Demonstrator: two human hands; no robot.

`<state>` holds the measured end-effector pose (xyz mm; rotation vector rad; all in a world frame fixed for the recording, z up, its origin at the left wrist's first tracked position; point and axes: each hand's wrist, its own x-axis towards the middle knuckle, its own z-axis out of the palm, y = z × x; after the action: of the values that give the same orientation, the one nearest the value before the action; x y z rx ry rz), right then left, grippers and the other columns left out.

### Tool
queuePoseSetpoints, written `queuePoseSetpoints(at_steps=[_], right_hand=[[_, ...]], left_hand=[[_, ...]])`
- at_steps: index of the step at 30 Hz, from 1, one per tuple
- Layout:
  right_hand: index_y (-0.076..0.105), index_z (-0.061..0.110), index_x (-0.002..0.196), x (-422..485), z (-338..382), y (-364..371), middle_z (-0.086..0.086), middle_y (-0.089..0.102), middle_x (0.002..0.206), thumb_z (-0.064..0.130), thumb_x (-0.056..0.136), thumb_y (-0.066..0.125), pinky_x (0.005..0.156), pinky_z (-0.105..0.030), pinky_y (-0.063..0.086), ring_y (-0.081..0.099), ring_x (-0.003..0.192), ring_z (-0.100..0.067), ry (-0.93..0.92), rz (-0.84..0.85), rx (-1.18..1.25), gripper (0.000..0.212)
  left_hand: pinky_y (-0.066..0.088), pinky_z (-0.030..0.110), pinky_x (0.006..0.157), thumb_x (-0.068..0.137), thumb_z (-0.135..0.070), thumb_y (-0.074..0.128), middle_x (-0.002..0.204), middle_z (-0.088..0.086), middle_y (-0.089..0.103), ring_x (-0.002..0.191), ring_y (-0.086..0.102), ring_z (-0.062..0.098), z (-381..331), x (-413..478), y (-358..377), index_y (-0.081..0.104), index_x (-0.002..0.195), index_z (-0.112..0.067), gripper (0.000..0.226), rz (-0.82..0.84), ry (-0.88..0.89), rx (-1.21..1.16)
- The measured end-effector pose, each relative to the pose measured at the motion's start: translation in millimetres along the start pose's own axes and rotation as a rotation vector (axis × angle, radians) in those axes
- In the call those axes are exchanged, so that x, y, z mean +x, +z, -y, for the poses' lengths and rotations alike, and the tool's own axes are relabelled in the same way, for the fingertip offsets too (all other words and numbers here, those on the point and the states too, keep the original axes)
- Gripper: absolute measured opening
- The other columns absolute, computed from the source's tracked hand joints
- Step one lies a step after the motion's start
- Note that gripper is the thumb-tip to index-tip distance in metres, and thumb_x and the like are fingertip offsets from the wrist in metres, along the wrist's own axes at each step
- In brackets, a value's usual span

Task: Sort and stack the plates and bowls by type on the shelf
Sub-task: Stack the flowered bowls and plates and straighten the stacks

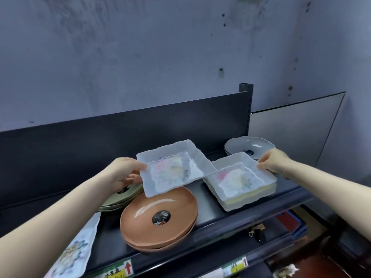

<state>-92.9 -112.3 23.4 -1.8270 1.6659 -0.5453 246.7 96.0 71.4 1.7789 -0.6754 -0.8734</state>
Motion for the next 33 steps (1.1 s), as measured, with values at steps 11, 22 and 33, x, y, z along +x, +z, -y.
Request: queuePoseSetpoints(at_steps=[11, 22, 33], right_hand=[[0.072, 0.017, 0.077, 20, -23, -37, -0.011, 0.075, 0.071, 0.006, 0.078, 0.064, 0.081, -0.044, 0.059, 0.073, 0.073, -0.031, -0.227, -0.016, 0.111, 0.013], [0.072, 0.017, 0.085, 24, -53, -40, -0.006, 0.075, 0.074, 0.007, 0.078, 0.066, 0.074, -0.037, 0.059, 0.065, 0.064, -0.020, -0.341, 0.238, 0.062, 0.014], [0.068, 0.015, 0.090, 7, -60, -28, 0.009, 0.067, 0.082, 0.045, 0.053, 0.074, 0.072, -0.029, 0.049, 0.060, 0.075, -0.011, -0.627, 0.385, -0.294, 0.048]], left_hand=[[0.041, 0.014, 0.033, 0.081, 0.011, 0.058, 0.070, 0.016, 0.058, 0.030, 0.054, 0.013, -12, -8, 124, 0.057, 0.075, 0.003, 0.010, 0.078, -0.034, 0.024], [0.049, 0.020, 0.039, 0.080, 0.004, 0.066, 0.066, 0.011, 0.058, 0.032, 0.056, 0.012, 6, 15, 190, 0.054, 0.066, -0.003, 0.019, -0.024, -0.026, 0.154], [0.062, 0.032, 0.062, 0.078, -0.012, 0.063, 0.080, 0.009, 0.053, 0.065, 0.061, 0.022, 24, 6, 189, 0.037, 0.065, -0.025, 0.032, -0.117, 0.071, 0.448]])
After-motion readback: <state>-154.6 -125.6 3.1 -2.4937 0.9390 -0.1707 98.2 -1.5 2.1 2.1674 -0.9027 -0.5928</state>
